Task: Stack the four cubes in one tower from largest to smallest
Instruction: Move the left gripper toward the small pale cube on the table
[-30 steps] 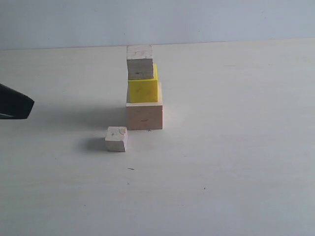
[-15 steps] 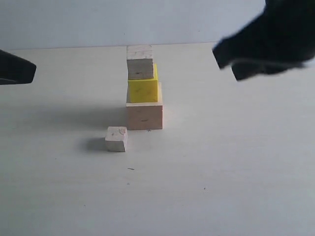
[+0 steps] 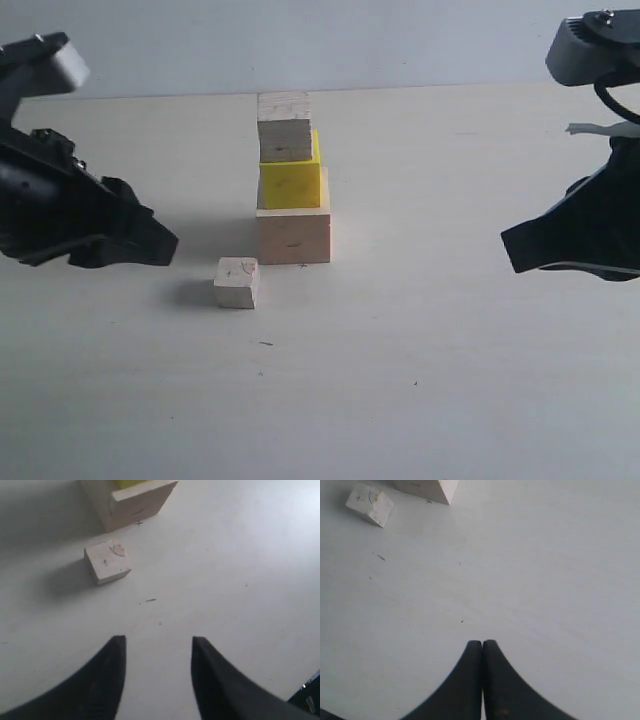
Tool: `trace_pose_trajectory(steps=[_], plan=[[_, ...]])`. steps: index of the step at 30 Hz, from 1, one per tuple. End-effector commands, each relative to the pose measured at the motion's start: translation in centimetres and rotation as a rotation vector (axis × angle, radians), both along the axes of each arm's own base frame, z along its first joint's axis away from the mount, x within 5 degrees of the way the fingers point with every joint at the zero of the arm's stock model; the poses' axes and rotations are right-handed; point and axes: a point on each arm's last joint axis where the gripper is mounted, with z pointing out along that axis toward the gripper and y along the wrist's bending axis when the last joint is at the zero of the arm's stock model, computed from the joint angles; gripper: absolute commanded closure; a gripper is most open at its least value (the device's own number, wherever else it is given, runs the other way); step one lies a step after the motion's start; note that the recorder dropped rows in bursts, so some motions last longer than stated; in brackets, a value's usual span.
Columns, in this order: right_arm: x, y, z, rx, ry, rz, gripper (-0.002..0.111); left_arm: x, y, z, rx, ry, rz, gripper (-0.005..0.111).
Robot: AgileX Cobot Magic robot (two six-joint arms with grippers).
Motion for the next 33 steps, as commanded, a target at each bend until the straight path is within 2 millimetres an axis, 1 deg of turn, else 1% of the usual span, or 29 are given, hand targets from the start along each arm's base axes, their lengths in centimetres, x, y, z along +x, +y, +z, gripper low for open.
trace_pose_trajectory(steps=[1,3,7,12,14,17,19,24,27,33], plan=[[0.0,-0.1,0.2,0.01,-0.03,-0.002,0.108,1.7,-0.8,-2.6,0.012,0.079,0.059,0.048],[-0.1,-0.1,0.2,0.015,-0.023,-0.004,0.108,2.3,-1.0,-3.6,0.028,0.1,0.068,0.048],[-0.1,-0.1,0.2,0.017,-0.022,-0.006,0.108,3.3,-1.3,-5.1,0.042,0.108,0.095,0.049],[-0.1,-0.1,0.2,0.017,-0.022,-0.006,0.108,4.2,-1.7,-6.3,0.04,0.106,0.127,0.049],[-0.1,-0.1,0.2,0.018,-0.023,-0.006,0.108,4.4,-1.9,-6.8,0.046,0.102,0.13,0.047],[-0.1,-0.1,0.2,0.02,-0.022,-0.01,0.108,4.4,-2.6,-7.4,0.053,0.111,0.119,0.041],[-0.1,-0.1,0.2,0.022,-0.021,-0.011,0.108,4.3,-2.9,-7.8,0.059,0.117,0.108,0.039],[-0.1,0.0,0.2,0.032,-0.013,-0.013,0.108,4.3,-3.9,-8.3,0.049,0.1,0.106,0.039],[-0.1,0.1,0.2,0.037,-0.01,-0.014,0.108,4.4,-4.5,-8.3,0.038,0.056,0.108,0.039],[-0.2,0.0,0.2,0.036,-0.008,-0.014,0.108,4.9,-4.6,-8.1,0.03,-0.01,0.122,0.039]])
